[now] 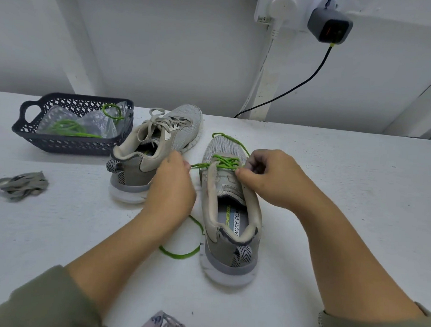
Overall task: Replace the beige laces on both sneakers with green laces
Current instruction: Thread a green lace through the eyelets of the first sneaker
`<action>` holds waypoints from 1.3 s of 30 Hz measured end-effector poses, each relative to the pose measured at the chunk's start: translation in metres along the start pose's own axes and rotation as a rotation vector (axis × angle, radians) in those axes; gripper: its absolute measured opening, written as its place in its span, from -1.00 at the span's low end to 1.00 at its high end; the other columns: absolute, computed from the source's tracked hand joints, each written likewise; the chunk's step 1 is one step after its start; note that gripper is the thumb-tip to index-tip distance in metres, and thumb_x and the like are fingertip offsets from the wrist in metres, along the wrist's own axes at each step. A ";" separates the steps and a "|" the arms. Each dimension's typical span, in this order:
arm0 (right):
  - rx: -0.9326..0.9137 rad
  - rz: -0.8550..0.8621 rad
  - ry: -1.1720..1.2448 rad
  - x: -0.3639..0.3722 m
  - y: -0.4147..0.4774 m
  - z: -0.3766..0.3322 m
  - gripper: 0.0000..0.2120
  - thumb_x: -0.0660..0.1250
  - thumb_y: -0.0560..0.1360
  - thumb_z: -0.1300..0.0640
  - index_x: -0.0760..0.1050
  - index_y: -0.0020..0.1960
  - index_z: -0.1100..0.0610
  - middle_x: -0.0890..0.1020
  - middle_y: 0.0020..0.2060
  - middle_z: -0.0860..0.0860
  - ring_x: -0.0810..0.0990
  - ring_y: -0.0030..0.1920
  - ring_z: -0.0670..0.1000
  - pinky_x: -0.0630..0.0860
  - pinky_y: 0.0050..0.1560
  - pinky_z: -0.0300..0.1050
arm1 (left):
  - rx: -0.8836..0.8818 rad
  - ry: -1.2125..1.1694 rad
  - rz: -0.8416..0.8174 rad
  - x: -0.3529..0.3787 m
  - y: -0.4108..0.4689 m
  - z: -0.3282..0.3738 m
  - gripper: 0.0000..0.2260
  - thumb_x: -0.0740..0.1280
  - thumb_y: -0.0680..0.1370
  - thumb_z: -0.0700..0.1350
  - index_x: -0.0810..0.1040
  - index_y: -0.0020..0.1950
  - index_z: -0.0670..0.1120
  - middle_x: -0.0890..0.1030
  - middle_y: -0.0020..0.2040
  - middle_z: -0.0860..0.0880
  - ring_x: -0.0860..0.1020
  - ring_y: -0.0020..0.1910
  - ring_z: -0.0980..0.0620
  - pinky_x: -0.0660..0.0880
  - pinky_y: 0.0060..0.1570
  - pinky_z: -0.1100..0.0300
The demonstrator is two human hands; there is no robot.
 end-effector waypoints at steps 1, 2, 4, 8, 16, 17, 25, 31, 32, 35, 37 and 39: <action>0.017 0.019 0.004 0.002 0.000 -0.001 -0.83 0.38 0.42 0.02 0.50 -0.27 0.09 0.50 -0.43 -0.10 0.41 -0.41 -0.11 0.35 -0.39 -0.25 | -0.067 0.235 -0.098 0.002 -0.002 -0.002 -0.90 0.20 0.60 -0.25 0.39 0.10 -0.14 0.52 0.05 -0.10 0.55 0.05 -0.11 0.40 -0.11 0.14; 0.030 0.037 0.002 0.002 0.000 -0.003 -0.84 0.38 0.41 0.03 0.51 -0.27 0.11 0.50 -0.43 -0.08 0.41 -0.41 -0.10 0.35 -0.39 -0.24 | -0.153 0.426 -0.234 0.002 -0.005 -0.004 -0.82 0.22 0.58 -0.27 0.39 0.17 -0.17 0.52 0.15 -0.13 0.53 0.13 -0.12 0.41 -0.05 0.12; 0.049 0.047 -0.005 0.004 0.000 -0.005 -0.83 0.37 0.40 0.04 0.53 -0.24 0.14 0.51 -0.41 -0.06 0.42 -0.39 -0.08 0.37 -0.40 -0.24 | -0.214 0.586 -0.384 0.001 -0.014 -0.004 -0.75 0.25 0.56 -0.24 0.38 0.23 -0.18 0.51 0.22 -0.13 0.52 0.19 -0.09 0.38 -0.08 0.18; 0.050 0.034 -0.011 0.005 0.000 -0.007 -0.82 0.36 0.40 0.04 0.53 -0.21 0.18 0.49 -0.41 -0.05 0.40 -0.38 -0.07 0.36 -0.40 -0.23 | 0.165 0.434 -0.028 -0.014 -0.016 0.010 -0.77 0.22 0.62 -0.10 0.39 0.26 -0.12 0.46 0.14 -0.15 0.50 0.10 -0.17 0.33 -0.13 0.10; 0.064 0.038 0.040 0.007 0.001 -0.003 -0.78 0.38 0.38 0.02 0.52 -0.21 0.19 0.52 -0.37 -0.03 0.42 -0.36 -0.06 0.39 -0.35 -0.20 | 0.049 0.411 -0.134 -0.013 -0.009 0.004 -0.85 0.25 0.52 -0.06 0.41 -0.16 -0.13 0.48 -0.10 -0.12 0.46 -0.09 -0.14 0.33 -0.18 0.11; 0.066 0.035 0.039 0.007 0.001 -0.003 -0.78 0.37 0.37 0.02 0.52 -0.21 0.19 0.52 -0.38 -0.03 0.42 -0.36 -0.05 0.39 -0.35 -0.20 | -0.016 0.465 -0.163 -0.014 -0.013 0.004 -0.86 0.23 0.53 -0.06 0.39 -0.13 -0.11 0.50 -0.03 -0.14 0.45 -0.09 -0.13 0.32 -0.17 0.13; 0.074 0.009 0.047 0.010 0.004 -0.003 -0.79 0.37 0.36 0.01 0.49 -0.25 0.16 0.48 -0.40 -0.05 0.39 -0.37 -0.05 0.37 -0.35 -0.20 | 0.251 0.404 -0.071 -0.018 -0.003 0.013 -0.92 0.33 0.53 -0.17 0.53 -0.17 -0.09 0.55 -0.17 -0.09 0.46 -0.18 -0.10 0.36 -0.24 0.09; 0.068 -0.015 0.052 0.010 0.006 -0.002 -0.82 0.37 0.36 0.00 0.46 -0.30 0.10 0.46 -0.43 -0.06 0.38 -0.39 -0.06 0.37 -0.37 -0.20 | 0.174 0.381 -0.051 -0.017 -0.011 0.017 -0.88 0.32 0.56 -0.10 0.51 0.05 -0.11 0.53 0.04 -0.11 0.47 0.06 -0.14 0.37 -0.05 0.06; 0.063 -0.017 0.044 0.010 0.006 -0.002 -0.82 0.37 0.36 0.00 0.47 -0.29 0.10 0.47 -0.42 -0.06 0.39 -0.38 -0.06 0.37 -0.36 -0.20 | 0.283 0.294 0.020 -0.016 -0.008 0.022 -0.83 0.33 0.56 -0.09 0.56 0.12 -0.11 0.55 0.06 -0.10 0.47 0.09 -0.15 0.38 -0.03 0.04; 0.062 -0.023 0.042 0.010 0.006 -0.003 -0.82 0.37 0.35 0.00 0.46 -0.30 0.09 0.46 -0.43 -0.06 0.38 -0.39 -0.06 0.36 -0.38 -0.21 | 0.294 0.350 -0.023 -0.016 -0.002 0.020 -0.89 0.31 0.57 -0.10 0.59 -0.04 -0.10 0.57 -0.04 -0.09 0.46 0.05 -0.14 0.36 -0.13 0.06; 0.074 -0.025 0.060 0.010 0.007 -0.002 -0.82 0.37 0.35 0.00 0.45 -0.30 0.08 0.46 -0.43 -0.06 0.37 -0.39 -0.06 0.36 -0.38 -0.22 | 0.095 0.558 -0.186 -0.012 -0.004 0.011 -0.88 0.29 0.55 -0.12 0.44 -0.17 -0.09 0.56 -0.03 -0.11 0.45 0.08 -0.13 0.33 -0.17 0.12; 0.073 -0.029 0.058 0.009 0.007 -0.001 -0.82 0.37 0.35 0.00 0.45 -0.30 0.08 0.45 -0.43 -0.06 0.37 -0.39 -0.06 0.36 -0.38 -0.21 | 0.028 0.578 -0.200 -0.010 -0.008 0.008 -0.83 0.29 0.53 -0.14 0.35 -0.22 -0.09 0.53 -0.05 -0.11 0.47 0.09 -0.15 0.34 -0.16 0.12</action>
Point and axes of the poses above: each hand's wrist, its own y-axis towards the middle knuckle, its own x-axis out of the palm, z = x × y, the point moved 1 cm from there along y, towards the middle knuckle
